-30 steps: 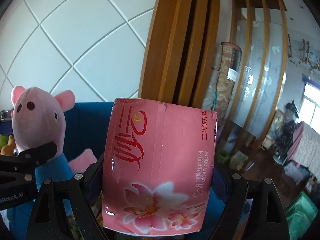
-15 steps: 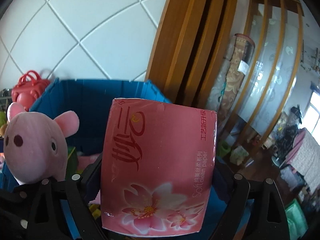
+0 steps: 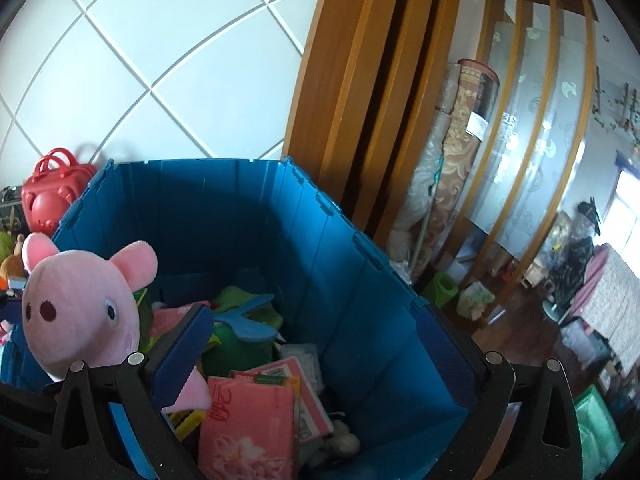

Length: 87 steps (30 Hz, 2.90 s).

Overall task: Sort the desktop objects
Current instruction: 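Open both tools to drop the pig plush and tissue pack into the bin, then move both tools back to the heap on the table, then grasp the white pill bottle with the left tool while right grasps the pink tissue pack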

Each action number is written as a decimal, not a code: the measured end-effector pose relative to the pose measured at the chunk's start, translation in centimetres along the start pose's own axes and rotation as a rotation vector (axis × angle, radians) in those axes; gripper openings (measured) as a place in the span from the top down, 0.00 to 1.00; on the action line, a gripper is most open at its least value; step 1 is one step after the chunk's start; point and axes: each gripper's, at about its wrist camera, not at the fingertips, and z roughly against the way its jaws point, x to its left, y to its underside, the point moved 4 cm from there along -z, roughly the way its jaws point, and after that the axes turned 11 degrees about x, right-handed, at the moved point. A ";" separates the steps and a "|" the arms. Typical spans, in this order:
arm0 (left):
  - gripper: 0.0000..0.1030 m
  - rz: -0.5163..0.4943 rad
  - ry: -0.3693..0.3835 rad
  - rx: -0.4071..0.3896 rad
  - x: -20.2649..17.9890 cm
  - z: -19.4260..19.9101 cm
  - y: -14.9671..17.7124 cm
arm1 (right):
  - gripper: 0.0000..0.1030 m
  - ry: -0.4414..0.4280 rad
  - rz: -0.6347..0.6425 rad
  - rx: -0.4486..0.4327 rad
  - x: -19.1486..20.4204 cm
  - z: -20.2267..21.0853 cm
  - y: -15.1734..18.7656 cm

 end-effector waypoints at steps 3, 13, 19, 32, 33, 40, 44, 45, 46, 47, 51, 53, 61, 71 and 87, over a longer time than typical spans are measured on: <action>0.18 0.021 -0.038 0.020 0.6 -0.5 0.1 | 0.00 0.003 -0.011 0.005 -0.2 0.0 0.1; 0.18 -0.050 -0.156 -0.085 -0.1 2.0 1.5 | 0.00 0.003 0.003 0.006 0.5 1.2 1.1; 0.18 -0.075 -0.166 -0.130 0.5 3.4 2.9 | 0.00 0.003 -0.004 -0.005 1.0 2.7 1.8; 0.18 -0.088 -0.151 -0.185 3.2 6.8 5.7 | 0.00 -0.001 0.011 0.009 4.5 4.9 3.1; 0.18 -0.085 -0.153 -0.190 3.6 7.1 5.9 | 0.00 -0.002 0.011 0.007 4.8 5.2 3.1; 0.18 -0.021 -0.179 -0.227 8.1 9.2 8.0 | 0.00 -0.038 0.035 -0.015 8.9 7.4 3.3; 0.18 0.043 -0.201 -0.230 11.6 10.0 9.2 | 0.00 -0.089 0.079 -0.046 12.9 9.0 3.1; 0.18 0.060 -0.210 -0.235 12.7 10.2 9.7 | 0.00 -0.099 0.088 -0.051 13.6 9.3 3.1; 0.18 0.071 -0.217 -0.237 13.5 10.3 10.1 | 0.00 -0.112 0.100 -0.058 14.6 9.5 2.9; 0.18 0.085 -0.228 -0.239 14.6 10.5 10.7 | 0.00 -0.127 0.112 -0.065 15.7 9.8 2.8; 0.18 0.173 -0.268 -0.228 19.4 10.5 13.1 | 0.00 -0.199 0.150 -0.087 19.8 10.5 2.4; 0.18 0.222 -0.274 -0.214 21.8 10.3 14.5 | 0.00 -0.238 0.175 -0.095 22.1 10.6 2.2; 0.18 0.447 -0.375 -0.133 32.6 8.8 21.5 | 0.00 -0.410 0.287 -0.038 31.8 8.7 2.5; 0.18 0.724 -0.489 0.023 45.9 7.2 34.2 | 0.00 -0.466 0.348 0.188 40.3 1.9 6.1; 0.18 0.806 -0.441 0.162 61.0 1.7 41.0 | 0.00 -0.421 0.338 0.446 48.5 -4.8 12.6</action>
